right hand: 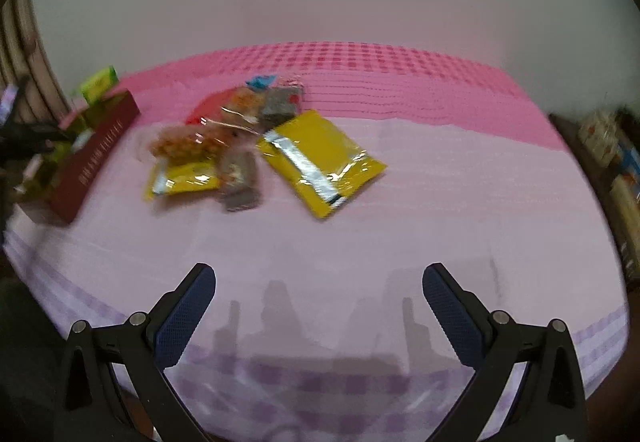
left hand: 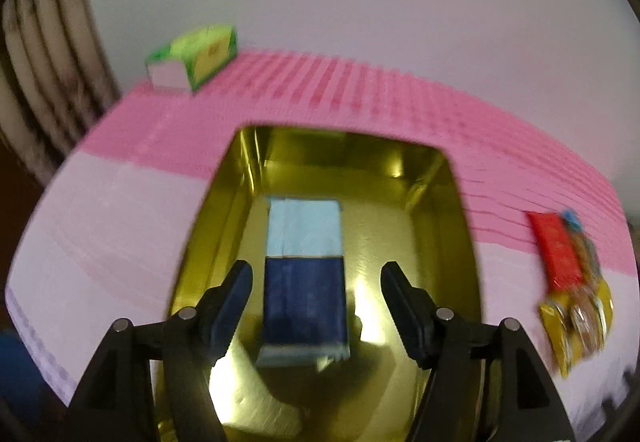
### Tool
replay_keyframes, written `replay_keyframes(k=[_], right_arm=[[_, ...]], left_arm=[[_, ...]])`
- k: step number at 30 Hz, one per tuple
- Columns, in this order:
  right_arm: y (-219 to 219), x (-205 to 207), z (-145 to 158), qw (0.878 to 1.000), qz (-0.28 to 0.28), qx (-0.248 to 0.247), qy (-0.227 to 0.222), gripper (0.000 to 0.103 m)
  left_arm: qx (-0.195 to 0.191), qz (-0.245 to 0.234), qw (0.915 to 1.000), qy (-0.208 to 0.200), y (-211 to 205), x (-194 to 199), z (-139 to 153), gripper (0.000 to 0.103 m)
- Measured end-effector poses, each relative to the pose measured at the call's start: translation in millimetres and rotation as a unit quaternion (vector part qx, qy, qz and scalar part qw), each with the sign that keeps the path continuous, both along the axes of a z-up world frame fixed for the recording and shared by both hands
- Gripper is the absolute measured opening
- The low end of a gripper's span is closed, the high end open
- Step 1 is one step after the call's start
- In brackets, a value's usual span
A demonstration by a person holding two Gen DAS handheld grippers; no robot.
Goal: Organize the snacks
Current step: 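Grasp the yellow foil packet with the right gripper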
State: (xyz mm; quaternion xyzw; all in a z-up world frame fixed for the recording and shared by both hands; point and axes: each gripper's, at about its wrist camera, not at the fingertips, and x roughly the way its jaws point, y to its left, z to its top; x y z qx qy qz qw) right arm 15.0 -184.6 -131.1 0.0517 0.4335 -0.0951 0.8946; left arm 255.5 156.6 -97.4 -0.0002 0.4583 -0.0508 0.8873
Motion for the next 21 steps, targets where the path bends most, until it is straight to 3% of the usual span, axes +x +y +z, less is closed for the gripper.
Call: replay_keyframes(k=[4,8,13,19,21], right_arm=[[-8.8,17.6,-11.1,0.998,0.044,-0.026,0.021,0.103],[-22.2,47.2,-19.3,0.993,0.084,-0.077,0.042,0.103],[-36.7,83.3,-14.7,0.988,0.134,-0.065,0.031,0.103],[-27.3,120.3,-25.9,0.979,0.189,-0.067,0.044,0.1],[-27.0,129.2,-29.9,0.979,0.192,-0.052,0.047,0.089]], left_arm=[[-0.019,-0.049,0.9977,-0.042,9.5,-64.0,26.3,0.068],[-0.052,-0.071,0.9956,-0.033,25.2,-121.1,28.8,0.068],[-0.108,-0.058,0.9922,-0.024,39.9,-189.9,16.5,0.068],[-0.107,-0.072,0.9916,0.008,30.1,-208.6,0.8,0.068],[-0.107,-0.071,0.9917,-0.004,30.1,-209.8,6.4,0.068]])
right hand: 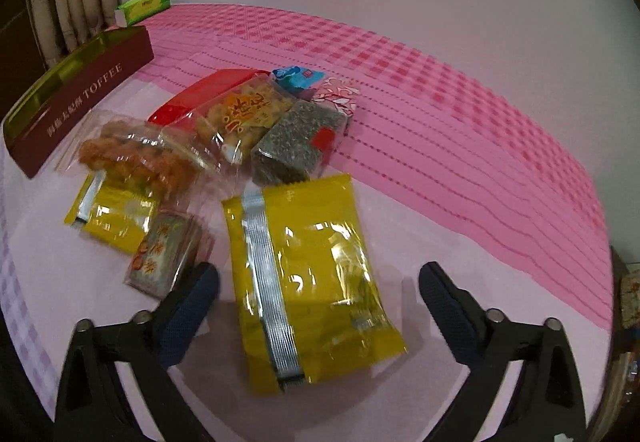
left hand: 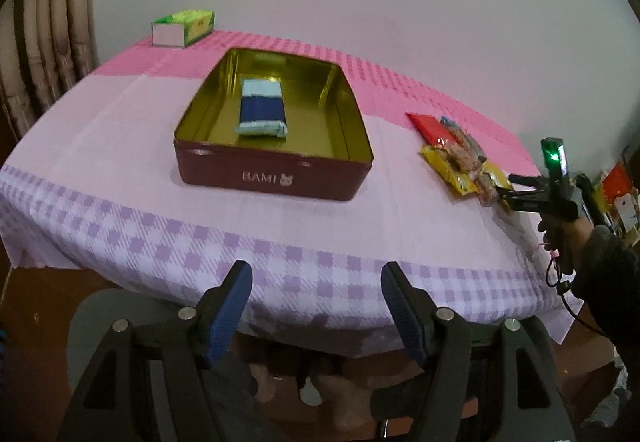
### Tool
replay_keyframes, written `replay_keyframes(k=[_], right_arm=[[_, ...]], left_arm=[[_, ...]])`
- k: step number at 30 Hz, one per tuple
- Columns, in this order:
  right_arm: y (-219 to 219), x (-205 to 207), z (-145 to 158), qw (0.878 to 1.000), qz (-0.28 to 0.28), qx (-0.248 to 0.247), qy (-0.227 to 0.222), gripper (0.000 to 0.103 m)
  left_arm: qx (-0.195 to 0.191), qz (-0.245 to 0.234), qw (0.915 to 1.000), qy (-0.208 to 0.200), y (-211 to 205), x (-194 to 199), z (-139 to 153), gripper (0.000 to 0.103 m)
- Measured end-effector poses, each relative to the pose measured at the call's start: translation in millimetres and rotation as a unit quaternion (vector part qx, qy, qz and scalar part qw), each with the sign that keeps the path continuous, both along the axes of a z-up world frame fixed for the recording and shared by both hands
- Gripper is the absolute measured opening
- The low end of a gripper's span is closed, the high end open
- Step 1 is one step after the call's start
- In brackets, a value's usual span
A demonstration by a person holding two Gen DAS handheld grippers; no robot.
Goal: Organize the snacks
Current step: 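Grasp the yellow foil packet with the right gripper, then carry the yellow foil packet with the right gripper into the tin and release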
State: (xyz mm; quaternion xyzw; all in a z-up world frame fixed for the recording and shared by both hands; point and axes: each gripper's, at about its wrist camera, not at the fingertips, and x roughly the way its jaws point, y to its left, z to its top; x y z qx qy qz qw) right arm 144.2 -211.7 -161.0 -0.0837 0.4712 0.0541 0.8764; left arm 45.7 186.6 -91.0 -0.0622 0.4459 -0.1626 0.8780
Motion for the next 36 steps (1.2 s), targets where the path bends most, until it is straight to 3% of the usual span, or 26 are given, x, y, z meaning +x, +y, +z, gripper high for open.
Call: replay_keyframes(k=[4,6,11,16,23,30,36], right_arm=[[-2.5,3.1,1.3,0.999,-0.008,0.043,-0.008,0.058],[1.3,1.9,3.4,0.999,-0.011,0.037,-0.01,0.055],[2.9,-14.1,6.2,0.999,-0.022,0.02,-0.011,0.055],[-10.1,-33.6,11.5,0.997,-0.074,0.004,-0.012,0.055],[-12.5,-41.1,49.3,0.992,-0.125,-0.021,-0.027,0.055],[56.8,-13.9,106.5,0.992,-0.095,-0.046,-0.064,0.055],[139.5,16.3,134.2,0.995,-0.044,-0.043,-0.073,0.055]], left_arm=[[-0.005,0.0,1.0,-0.004,3.1,0.0,1.8,0.068],[-0.008,0.0,0.9999,-0.006,6.0,-1.7,2.9,0.068],[-0.009,-0.004,0.9996,-0.025,7.4,-7.8,11.1,0.068],[-0.015,-0.01,0.9989,-0.043,6.1,-14.3,19.7,0.068],[-0.008,0.03,0.9973,-0.067,17.5,-18.6,34.3,0.068],[-0.007,0.08,0.993,-0.087,38.7,-25.4,51.5,0.068],[-0.004,0.114,0.9893,-0.09,52.3,-25.7,55.5,0.068]])
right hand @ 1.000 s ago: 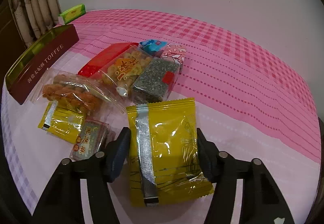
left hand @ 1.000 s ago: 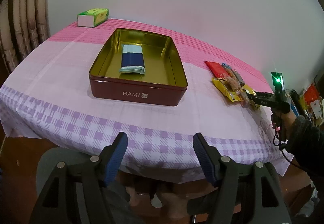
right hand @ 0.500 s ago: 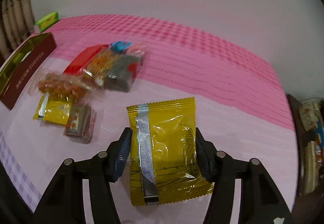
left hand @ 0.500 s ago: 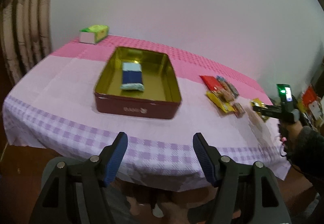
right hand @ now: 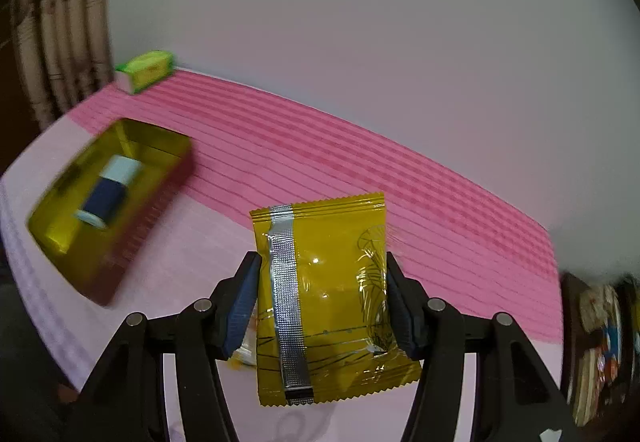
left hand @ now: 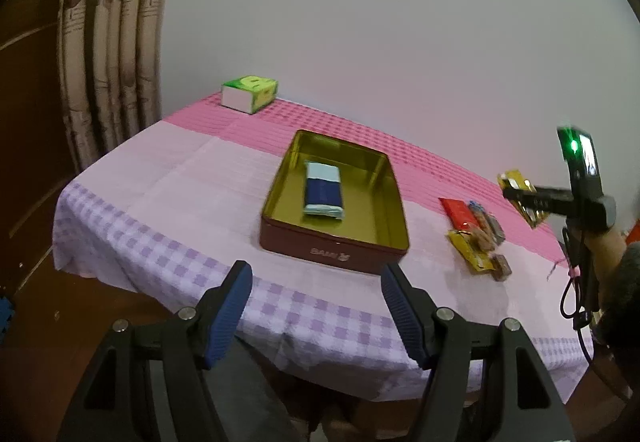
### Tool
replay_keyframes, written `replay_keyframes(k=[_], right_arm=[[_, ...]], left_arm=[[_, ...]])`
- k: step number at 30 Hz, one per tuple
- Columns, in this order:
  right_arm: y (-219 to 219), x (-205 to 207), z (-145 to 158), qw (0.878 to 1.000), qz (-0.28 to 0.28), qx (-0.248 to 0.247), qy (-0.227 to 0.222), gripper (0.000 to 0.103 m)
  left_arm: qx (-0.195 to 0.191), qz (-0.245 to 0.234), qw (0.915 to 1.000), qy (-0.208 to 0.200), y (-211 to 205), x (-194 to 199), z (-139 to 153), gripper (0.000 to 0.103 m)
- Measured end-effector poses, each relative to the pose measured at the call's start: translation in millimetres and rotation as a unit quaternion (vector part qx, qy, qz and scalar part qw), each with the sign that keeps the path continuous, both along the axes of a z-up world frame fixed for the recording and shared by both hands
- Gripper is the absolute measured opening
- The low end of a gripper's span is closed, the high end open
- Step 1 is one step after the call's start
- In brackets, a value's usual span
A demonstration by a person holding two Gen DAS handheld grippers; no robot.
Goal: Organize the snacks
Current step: 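Carry the yellow foil packet with the right gripper into the tin and release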
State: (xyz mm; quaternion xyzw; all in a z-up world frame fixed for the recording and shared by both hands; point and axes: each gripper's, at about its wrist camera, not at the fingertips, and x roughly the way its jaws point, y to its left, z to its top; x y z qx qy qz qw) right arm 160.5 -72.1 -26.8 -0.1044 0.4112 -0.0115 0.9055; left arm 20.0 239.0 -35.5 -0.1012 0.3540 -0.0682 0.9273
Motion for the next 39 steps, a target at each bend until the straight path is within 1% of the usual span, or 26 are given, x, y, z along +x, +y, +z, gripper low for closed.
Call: replay_keyframes(k=[5,9,13,18,21,25,36,39], right_arm=[[67.0,17.4,11.3,0.999,0.046,-0.007,-0.006,0.055],[111.3,33.5,10.4,0.997,0.079,-0.007,-0.001,0.055],[155.6,41.2,-1.9,0.993,0.117,-0.007,0.009,0.055],[201.0,43.9,-29.7,0.988,0.15,0.005,0.031,0.055],[213.9,46.4,-45.8,0.987,0.154,0.016,0.044,0.055],[224.2,48.9,-61.2,0.986,0.159,0.016,0.055,0.055],[235.1,51.3,-85.0,0.985,0.159,0.021,0.07,0.055],[236.2,52.7,-87.1,0.985,0.156,0.024,0.07,0.055]], left_arm=[[-0.003,0.014,0.9999,0.006,7.7,2.6,-3.0,0.068],[-0.002,0.03,0.9995,0.011,14.6,6.8,-7.6,0.068],[-0.005,0.046,0.9987,0.018,22.3,10.9,-12.4,0.068],[-0.01,0.058,0.9979,0.028,26.8,13.6,-18.0,0.068],[-0.009,0.059,0.9978,0.029,27.1,14.3,-18.8,0.068],[-0.012,0.062,0.9975,0.032,28.6,15.9,-21.4,0.068],[-0.019,0.075,0.9962,0.041,34.0,19.3,-26.2,0.068],[-0.017,0.075,0.9962,0.04,34.8,19.4,-27.0,0.068]])
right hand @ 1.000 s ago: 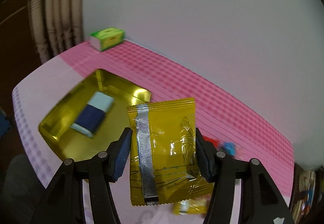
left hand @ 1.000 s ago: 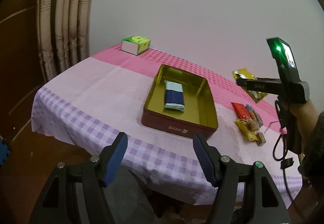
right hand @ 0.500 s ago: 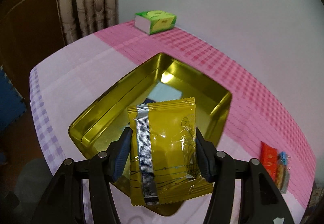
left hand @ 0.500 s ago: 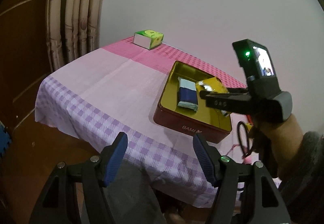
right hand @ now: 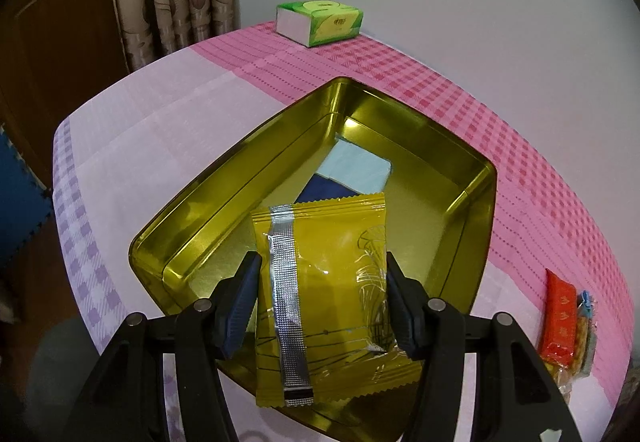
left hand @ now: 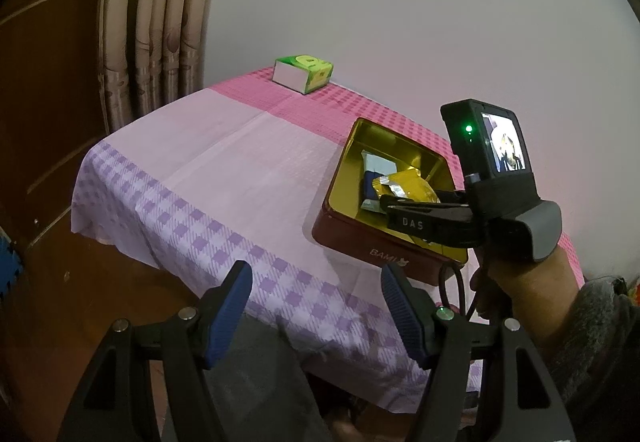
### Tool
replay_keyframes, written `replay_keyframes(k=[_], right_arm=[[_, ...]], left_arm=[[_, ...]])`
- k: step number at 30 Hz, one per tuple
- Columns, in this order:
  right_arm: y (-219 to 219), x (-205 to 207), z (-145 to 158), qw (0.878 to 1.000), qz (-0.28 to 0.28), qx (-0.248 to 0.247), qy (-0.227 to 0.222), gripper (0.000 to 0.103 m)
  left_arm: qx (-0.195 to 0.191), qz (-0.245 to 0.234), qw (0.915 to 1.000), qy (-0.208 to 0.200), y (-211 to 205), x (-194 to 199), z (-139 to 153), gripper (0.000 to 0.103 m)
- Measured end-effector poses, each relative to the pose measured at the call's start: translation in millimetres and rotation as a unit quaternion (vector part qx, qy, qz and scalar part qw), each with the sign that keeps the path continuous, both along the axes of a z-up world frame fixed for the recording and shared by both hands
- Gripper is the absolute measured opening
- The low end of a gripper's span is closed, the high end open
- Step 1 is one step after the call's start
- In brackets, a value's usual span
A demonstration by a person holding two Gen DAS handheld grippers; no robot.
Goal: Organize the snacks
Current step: 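Carry the yellow foil packet with the right gripper into the tin and release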
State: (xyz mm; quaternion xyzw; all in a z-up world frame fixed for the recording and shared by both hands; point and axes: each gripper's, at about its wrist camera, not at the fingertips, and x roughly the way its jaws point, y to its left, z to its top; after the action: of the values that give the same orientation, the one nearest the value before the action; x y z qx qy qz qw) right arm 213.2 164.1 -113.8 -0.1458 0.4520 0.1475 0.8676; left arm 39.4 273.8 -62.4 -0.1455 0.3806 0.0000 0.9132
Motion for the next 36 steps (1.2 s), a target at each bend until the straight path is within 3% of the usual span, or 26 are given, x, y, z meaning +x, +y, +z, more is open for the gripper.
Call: replay_keyframes(k=[23,36], right_arm=[[0.1,-0.3,-16.8,1.0,-0.013,-0.016,0.008,0.055],[-6.9,0.2,-20.0,0.999,-0.031,0.002,0.013,0.06]], left_arm=[[-0.002,0.006,1.0,0.005,2.0,2.5,-5.2,0.068],[-0.002,0.006,1.0,0.004,1.8,2.6,-5.4,0.068]])
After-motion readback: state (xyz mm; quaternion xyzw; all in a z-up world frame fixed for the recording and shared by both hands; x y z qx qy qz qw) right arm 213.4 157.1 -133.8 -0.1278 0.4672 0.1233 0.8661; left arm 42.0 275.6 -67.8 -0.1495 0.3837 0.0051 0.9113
